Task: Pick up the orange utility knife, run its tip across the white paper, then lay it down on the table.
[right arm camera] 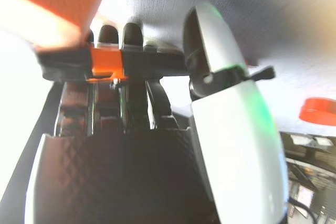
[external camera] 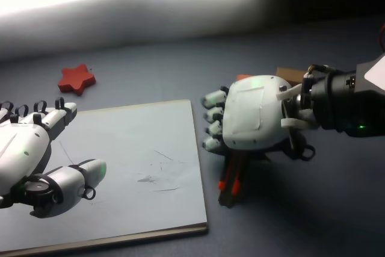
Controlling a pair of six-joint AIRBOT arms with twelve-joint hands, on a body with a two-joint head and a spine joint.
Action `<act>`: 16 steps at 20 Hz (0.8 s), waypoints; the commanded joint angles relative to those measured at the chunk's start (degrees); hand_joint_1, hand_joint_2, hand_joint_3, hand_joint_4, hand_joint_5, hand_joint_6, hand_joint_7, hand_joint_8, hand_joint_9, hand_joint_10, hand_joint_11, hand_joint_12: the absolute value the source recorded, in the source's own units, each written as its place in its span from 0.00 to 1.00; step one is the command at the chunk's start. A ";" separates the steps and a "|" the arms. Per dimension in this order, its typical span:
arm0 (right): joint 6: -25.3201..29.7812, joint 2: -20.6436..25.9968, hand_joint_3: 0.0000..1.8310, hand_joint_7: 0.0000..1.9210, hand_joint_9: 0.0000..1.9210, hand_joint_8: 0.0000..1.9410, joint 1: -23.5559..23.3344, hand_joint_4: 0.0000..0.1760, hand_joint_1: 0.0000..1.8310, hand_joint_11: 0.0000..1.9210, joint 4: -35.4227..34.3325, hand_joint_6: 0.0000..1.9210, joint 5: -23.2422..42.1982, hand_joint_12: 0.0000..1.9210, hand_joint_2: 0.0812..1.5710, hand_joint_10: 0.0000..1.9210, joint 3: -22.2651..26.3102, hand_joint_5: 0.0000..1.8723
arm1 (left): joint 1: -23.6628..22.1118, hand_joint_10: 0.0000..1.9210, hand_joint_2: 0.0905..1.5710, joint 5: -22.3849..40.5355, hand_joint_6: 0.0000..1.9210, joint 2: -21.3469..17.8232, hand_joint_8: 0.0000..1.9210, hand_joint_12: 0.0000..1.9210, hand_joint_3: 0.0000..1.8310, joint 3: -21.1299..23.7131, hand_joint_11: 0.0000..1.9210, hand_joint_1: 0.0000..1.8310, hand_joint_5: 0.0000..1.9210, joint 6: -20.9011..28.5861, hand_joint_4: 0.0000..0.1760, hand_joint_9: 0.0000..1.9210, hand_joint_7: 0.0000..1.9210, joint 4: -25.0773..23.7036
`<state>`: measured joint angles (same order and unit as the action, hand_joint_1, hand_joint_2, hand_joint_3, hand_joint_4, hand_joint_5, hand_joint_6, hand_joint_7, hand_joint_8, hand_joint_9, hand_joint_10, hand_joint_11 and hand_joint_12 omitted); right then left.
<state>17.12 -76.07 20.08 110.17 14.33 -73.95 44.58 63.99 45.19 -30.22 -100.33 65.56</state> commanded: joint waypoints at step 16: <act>-0.29 3.52 0.36 0.85 0.90 1.00 -3.42 1.00 0.82 0.94 -8.97 1.00 -3.73 1.00 0.58 1.00 2.22 0.76 | -0.96 0.00 0.82 5.39 0.00 -0.12 0.00 0.47 0.00 -0.08 0.00 0.08 0.06 -0.20 0.23 0.13 0.10 -3.17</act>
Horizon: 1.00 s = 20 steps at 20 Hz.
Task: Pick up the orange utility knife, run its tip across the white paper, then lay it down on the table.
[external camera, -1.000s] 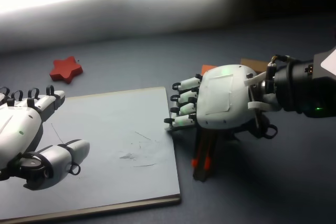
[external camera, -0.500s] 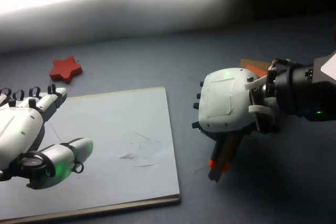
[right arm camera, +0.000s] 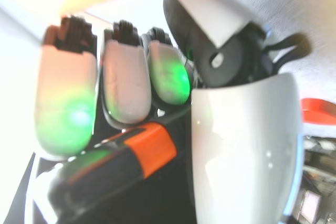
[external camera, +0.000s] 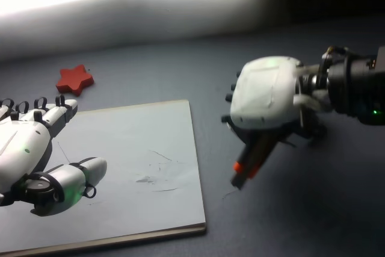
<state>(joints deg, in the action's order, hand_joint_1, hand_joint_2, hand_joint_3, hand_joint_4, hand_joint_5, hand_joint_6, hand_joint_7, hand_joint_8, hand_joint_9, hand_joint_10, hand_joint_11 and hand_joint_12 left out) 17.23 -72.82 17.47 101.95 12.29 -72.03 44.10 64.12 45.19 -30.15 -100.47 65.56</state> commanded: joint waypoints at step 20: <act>-61.46 -9.63 0.30 0.84 0.89 1.00 -5.71 1.00 0.80 0.93 -45.32 1.00 5.54 1.00 0.63 1.00 -8.88 0.73 | -0.36 0.00 0.82 5.26 0.00 0.21 0.00 0.48 0.00 -1.07 0.00 0.09 0.07 -0.09 0.25 0.14 0.10 -3.16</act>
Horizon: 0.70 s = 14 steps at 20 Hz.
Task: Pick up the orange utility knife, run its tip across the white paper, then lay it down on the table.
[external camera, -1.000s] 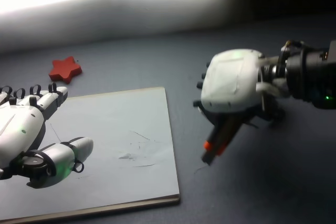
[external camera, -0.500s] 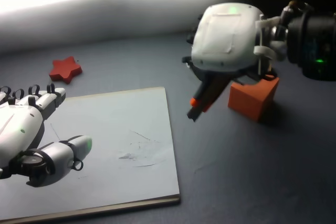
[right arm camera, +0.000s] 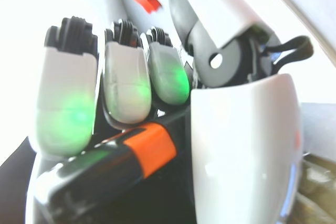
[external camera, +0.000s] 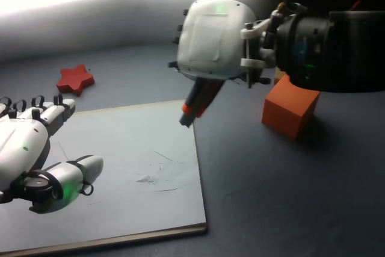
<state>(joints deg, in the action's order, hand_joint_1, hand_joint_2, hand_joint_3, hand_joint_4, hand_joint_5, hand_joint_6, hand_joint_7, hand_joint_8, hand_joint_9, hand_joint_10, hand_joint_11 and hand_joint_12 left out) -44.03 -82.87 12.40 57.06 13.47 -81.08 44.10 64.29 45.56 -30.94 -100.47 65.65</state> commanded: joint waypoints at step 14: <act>-32.70 -14.27 0.28 0.83 0.89 1.00 6.81 1.00 0.80 0.93 -24.23 1.00 27.25 1.00 0.64 1.00 -12.04 0.74 | 0.17 0.00 0.82 5.08 0.00 -0.15 0.00 0.48 0.00 -0.87 0.00 0.10 0.08 0.12 0.24 0.14 0.11 -3.07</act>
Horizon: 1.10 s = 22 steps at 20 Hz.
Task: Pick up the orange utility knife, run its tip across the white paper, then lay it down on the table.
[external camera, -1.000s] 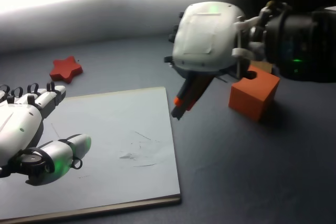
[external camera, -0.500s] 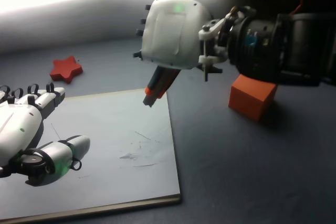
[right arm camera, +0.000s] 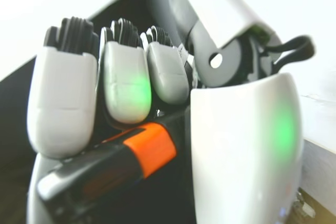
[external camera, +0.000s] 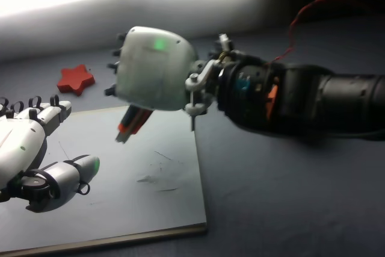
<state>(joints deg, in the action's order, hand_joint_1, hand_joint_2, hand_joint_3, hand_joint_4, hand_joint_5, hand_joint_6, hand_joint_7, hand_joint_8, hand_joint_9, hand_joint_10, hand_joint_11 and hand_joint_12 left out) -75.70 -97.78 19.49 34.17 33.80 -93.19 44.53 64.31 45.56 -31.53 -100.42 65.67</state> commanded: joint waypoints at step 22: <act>-5.06 -7.84 0.25 0.84 0.90 1.00 5.25 1.00 0.80 0.93 3.20 1.00 13.22 1.00 0.66 1.00 -6.94 0.75 | 2.21 0.00 0.82 5.06 0.00 -0.08 0.00 0.46 0.00 -7.40 0.00 0.10 0.06 2.94 0.21 0.13 0.10 0.87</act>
<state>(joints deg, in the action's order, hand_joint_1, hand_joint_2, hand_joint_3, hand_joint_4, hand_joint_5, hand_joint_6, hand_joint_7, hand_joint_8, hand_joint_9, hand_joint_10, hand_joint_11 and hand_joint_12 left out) -79.81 -105.78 24.58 38.06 41.50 -100.16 46.72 63.99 45.91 -38.70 -97.65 69.52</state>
